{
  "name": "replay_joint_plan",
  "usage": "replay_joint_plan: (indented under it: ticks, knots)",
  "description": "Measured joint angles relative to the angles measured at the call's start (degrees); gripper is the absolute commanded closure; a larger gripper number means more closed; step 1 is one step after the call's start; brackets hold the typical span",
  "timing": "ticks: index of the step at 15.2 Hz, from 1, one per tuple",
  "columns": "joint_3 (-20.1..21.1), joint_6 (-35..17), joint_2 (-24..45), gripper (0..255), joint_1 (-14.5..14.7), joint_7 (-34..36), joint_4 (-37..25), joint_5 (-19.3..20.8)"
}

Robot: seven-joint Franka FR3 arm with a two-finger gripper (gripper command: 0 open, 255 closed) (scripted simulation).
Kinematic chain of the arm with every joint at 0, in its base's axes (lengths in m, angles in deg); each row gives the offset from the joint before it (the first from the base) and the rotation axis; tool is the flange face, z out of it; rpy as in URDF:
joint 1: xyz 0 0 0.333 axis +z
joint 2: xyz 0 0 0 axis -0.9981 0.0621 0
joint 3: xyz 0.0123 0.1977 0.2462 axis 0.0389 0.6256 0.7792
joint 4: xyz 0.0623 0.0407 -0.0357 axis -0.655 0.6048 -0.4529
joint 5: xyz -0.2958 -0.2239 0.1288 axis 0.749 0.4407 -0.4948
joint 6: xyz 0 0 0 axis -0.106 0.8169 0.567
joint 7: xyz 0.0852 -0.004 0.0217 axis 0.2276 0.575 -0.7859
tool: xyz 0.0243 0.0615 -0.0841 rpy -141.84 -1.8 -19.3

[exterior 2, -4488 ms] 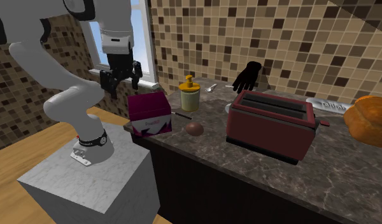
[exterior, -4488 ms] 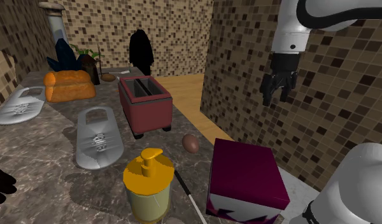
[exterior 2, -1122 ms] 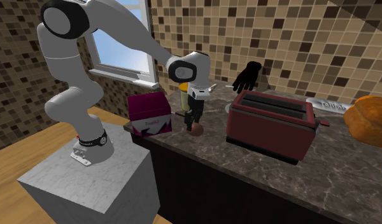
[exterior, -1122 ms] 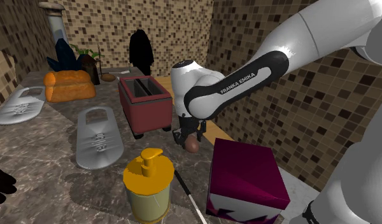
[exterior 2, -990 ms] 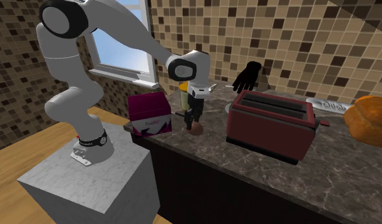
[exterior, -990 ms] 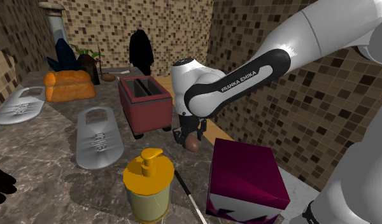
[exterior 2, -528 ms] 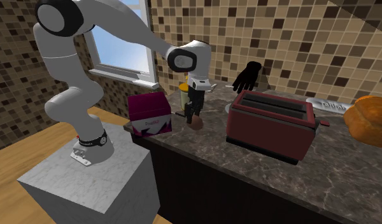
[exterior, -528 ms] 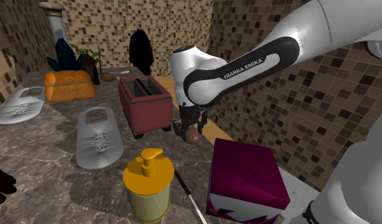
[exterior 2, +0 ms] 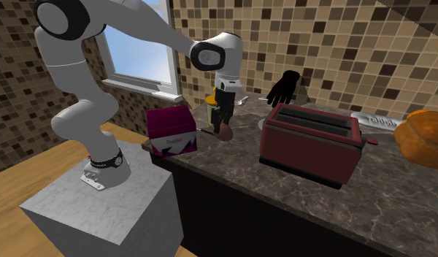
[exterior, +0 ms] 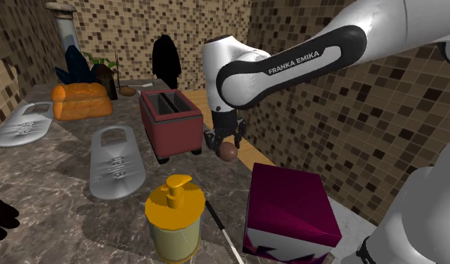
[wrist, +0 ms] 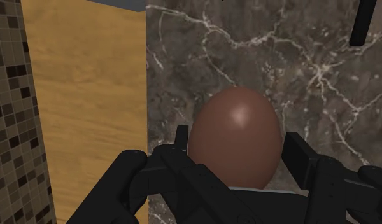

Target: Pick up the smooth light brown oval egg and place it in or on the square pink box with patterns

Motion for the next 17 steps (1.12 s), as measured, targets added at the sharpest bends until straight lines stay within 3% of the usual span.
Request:
replay_joint_plan:
  ticks: [17]
  knots:
    - [-0.10, 12.63, -2.77, 255, 0.00, -2.21, -10.15, -1.27]
